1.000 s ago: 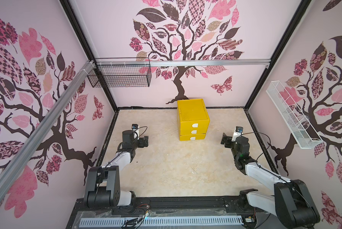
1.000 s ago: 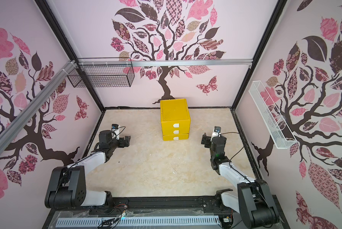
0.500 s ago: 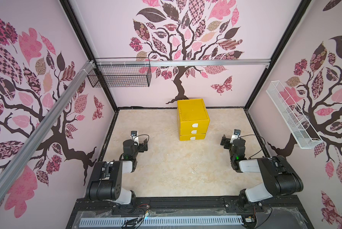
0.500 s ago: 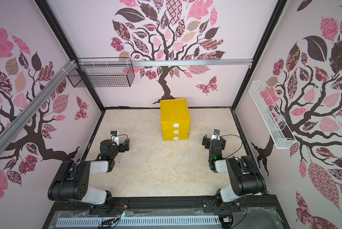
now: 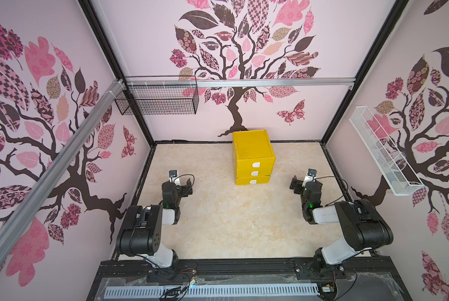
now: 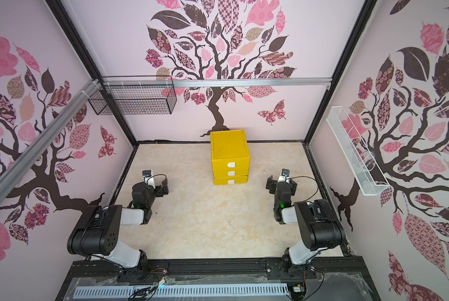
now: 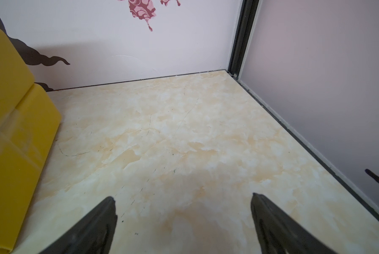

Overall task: Place the cookies into the drawer by color
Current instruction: Reset both arms

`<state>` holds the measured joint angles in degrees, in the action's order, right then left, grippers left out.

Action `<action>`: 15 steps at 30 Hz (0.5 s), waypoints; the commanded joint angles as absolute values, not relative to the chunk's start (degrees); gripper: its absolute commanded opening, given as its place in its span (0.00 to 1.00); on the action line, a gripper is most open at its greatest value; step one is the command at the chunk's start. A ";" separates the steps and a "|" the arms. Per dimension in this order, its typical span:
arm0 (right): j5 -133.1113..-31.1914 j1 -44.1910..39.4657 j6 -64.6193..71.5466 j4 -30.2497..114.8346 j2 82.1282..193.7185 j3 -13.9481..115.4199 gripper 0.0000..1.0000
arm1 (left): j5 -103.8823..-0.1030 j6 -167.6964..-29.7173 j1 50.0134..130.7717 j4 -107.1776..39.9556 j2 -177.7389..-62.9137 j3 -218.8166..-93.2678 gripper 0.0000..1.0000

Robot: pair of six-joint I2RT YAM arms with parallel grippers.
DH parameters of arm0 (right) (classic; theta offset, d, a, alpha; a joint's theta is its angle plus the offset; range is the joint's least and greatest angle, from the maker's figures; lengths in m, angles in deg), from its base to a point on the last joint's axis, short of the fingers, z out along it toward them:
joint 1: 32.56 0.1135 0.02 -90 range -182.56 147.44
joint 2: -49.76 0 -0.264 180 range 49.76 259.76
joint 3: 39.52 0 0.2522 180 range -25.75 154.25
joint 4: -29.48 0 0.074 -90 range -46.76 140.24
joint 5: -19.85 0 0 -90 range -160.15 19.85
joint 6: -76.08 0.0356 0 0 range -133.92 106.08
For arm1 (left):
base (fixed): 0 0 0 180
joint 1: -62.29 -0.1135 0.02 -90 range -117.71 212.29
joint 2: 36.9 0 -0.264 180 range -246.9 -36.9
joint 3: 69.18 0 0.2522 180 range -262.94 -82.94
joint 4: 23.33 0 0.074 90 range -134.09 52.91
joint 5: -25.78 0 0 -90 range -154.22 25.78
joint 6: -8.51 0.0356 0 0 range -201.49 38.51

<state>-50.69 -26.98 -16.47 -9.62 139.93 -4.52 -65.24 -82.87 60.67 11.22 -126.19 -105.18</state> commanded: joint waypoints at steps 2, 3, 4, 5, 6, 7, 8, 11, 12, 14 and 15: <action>-50.90 -27.36 -16.00 -8.92 139.58 -3.59 0.99 | -65.62 -83.13 60.27 12.13 -126.12 -105.28 0.98; -50.90 -27.36 -15.94 -8.87 139.61 -3.52 0.99 | -65.56 -83.08 60.33 12.09 -126.16 -105.26 0.98; -50.91 -27.33 -15.95 -8.87 139.65 -3.54 0.99 | -65.57 -83.07 60.30 12.10 -126.16 -105.27 0.98; -50.90 -27.33 -15.94 -8.82 139.67 -3.50 0.99 | -65.54 -83.15 60.29 12.19 -126.16 -105.26 0.98; -50.90 -27.29 -15.94 -8.83 139.71 -3.52 0.99 | -65.57 -83.09 60.32 12.16 -126.11 -105.22 0.98; -50.90 -27.29 -15.94 -8.80 139.67 -3.55 0.99 | -65.63 -83.08 60.36 12.13 -126.11 -105.26 0.98; -50.90 -27.33 -15.94 -8.80 139.67 -3.45 0.99 | -65.60 -83.07 60.35 12.19 -126.15 -105.27 0.98; -50.90 -27.35 -15.94 -8.84 139.69 -3.53 0.99 | -65.62 -83.16 60.28 12.18 -126.19 -105.32 0.97; -50.90 -27.33 -15.94 -8.87 139.59 -3.52 0.99 | -65.62 -83.20 60.29 12.21 -126.14 -105.33 0.98; -50.90 -27.29 -15.99 -9.19 139.50 -3.73 0.99 | -65.63 -83.28 60.26 12.21 -126.19 -105.28 0.97; -51.06 -27.28 -16.13 -9.86 139.42 -4.25 0.99 | -65.61 -83.16 60.27 12.18 -126.19 -105.35 0.98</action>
